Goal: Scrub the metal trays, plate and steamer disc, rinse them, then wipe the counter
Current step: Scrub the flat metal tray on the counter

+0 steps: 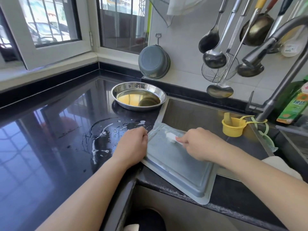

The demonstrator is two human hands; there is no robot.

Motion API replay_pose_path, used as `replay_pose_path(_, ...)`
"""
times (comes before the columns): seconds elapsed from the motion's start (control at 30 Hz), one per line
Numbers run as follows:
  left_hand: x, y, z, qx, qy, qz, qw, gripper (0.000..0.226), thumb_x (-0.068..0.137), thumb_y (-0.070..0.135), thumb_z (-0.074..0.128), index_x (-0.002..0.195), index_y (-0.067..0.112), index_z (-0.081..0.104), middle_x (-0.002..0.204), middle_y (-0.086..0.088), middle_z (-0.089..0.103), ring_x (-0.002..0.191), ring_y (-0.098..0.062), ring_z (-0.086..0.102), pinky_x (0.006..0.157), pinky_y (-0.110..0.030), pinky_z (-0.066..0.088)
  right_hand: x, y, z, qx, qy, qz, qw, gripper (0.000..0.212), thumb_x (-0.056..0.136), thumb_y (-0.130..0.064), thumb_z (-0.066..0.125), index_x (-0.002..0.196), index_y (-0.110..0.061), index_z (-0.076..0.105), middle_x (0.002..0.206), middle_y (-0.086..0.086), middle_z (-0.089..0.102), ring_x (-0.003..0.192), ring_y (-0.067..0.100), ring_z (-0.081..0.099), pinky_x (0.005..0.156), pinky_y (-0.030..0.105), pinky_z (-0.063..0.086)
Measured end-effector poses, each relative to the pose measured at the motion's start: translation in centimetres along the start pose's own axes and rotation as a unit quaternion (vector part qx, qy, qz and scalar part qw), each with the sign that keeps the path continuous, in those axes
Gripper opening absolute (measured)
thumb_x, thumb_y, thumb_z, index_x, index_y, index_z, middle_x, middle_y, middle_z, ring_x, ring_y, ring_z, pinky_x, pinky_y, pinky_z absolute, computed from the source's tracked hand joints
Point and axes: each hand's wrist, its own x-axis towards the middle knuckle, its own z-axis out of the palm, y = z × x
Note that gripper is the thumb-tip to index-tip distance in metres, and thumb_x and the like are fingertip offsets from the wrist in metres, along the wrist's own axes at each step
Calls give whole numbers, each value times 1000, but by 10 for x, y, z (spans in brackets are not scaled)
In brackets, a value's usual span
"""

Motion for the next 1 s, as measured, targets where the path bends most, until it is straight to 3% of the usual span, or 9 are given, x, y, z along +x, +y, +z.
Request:
replay_pose_path(0.1, 4, -6, 0, -25, -3, -16, 1000, 19, 103, 29, 44, 93, 25, 60, 124, 6, 69, 112, -18, 62, 85, -39, 50, -6, -12, -2, 22, -23, -37, 999, 47, 104, -24, 39, 138, -52, 54, 84, -4, 53, 60, 12, 41, 53, 29, 35)
replay_pose_path(0.23, 4, -4, -1, -32, -3, -18, 999, 20, 102, 29, 47, 96, 24, 65, 119, 9, 70, 110, -15, 62, 85, -38, 52, 25, 0, -9, 23, 23, 23, 999, 49, 102, -22, 40, 140, -48, 56, 113, 5, 58, 76, 22, 55, 59, 30, 40)
replay_pose_path(0.3, 3, -3, -3, -54, 3, -23, 998, 18, 100, 27, 51, 91, 24, 67, 113, 11, 72, 107, -14, 63, 88, -40, 53, 24, -10, -9, 10, 14, 8, 1000, 49, 102, -21, 39, 141, -45, 56, 118, 7, 59, 83, 23, 58, 63, 30, 43)
replay_pose_path(0.43, 4, -4, -6, -76, 16, -34, 996, 16, 98, 25, 59, 85, 25, 68, 108, 9, 75, 102, -15, 66, 89, -39, 54, 5, -36, -4, 21, -20, -69, 997, 44, 104, -24, 41, 137, -48, 57, 95, -4, 59, 70, 13, 49, 61, 30, 38)
replay_pose_path(0.57, 3, -3, -8, -73, 10, -31, 997, 25, 98, 24, 57, 73, 27, 63, 92, 9, 75, 93, -15, 68, 84, -37, 56, 34, -11, -7, -6, 41, 29, 999, 45, 101, -20, 42, 138, -39, 59, 110, 7, 59, 82, 27, 60, 64, 34, 44)
replay_pose_path(0.67, 3, -4, -9, -78, 5, -39, 996, 20, 100, 20, 58, 86, 20, 71, 105, 6, 76, 102, -16, 67, 88, -35, 54, 22, -21, -3, 13, 14, -13, 1000, 45, 102, -23, 41, 139, -44, 57, 104, 5, 61, 81, 24, 59, 65, 31, 44)
replay_pose_path(0.77, 8, -9, -8, -85, -4, -38, 996, 21, 95, 6, 58, 93, 17, 75, 110, 8, 74, 105, -16, 66, 91, -31, 51, -7, -43, 1, 49, -38, -93, 994, 42, 105, -24, 43, 138, -47, 57, 73, -10, 52, 60, 8, 45, 51, 21, 32)
replay_pose_path(0.93, 11, -21, -9, -62, -24, 0, 998, 19, 96, 10, 64, 92, 24, 76, 120, 8, 73, 114, -16, 64, 97, -31, 48, 11, -22, -2, 15, 19, -24, 999, 48, 103, -24, 39, 138, -52, 55, 101, 2, 59, 78, 23, 57, 59, 32, 38)
replay_pose_path(1.0, 12, -25, -11, -51, -31, 18, 998, 18, 97, 14, 66, 93, 27, 78, 126, 11, 71, 122, -14, 61, 103, -35, 48, 2, -24, 0, 20, -4, -52, 998, 45, 104, -24, 40, 139, -49, 55, 88, -3, 60, 68, 17, 53, 56, 30, 38)
